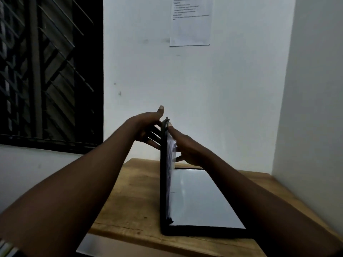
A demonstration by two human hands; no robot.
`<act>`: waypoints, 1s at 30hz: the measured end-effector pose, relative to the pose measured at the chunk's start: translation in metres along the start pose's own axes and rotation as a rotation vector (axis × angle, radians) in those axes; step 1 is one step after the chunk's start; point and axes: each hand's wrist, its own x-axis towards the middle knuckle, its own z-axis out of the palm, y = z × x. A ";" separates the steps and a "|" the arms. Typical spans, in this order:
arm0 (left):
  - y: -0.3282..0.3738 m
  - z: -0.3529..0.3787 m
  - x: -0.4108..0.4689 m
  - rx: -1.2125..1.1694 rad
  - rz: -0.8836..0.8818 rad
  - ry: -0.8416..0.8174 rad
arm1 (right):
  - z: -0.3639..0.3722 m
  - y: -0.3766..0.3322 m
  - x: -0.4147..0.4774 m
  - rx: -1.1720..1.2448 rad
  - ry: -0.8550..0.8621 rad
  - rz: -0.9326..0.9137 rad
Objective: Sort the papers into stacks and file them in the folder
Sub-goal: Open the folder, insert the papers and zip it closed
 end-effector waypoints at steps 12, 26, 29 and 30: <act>-0.022 0.128 0.044 0.337 0.131 -0.134 | -0.129 0.056 -0.057 0.255 0.180 0.130; -0.097 0.202 0.082 0.826 0.409 -0.225 | -0.151 0.180 -0.102 -0.523 0.459 0.417; -0.119 0.206 0.089 0.796 0.502 -0.193 | -0.139 0.191 -0.095 -0.655 0.515 0.398; -0.126 0.208 0.091 0.774 0.532 -0.179 | -0.136 0.196 -0.090 -0.727 0.520 0.383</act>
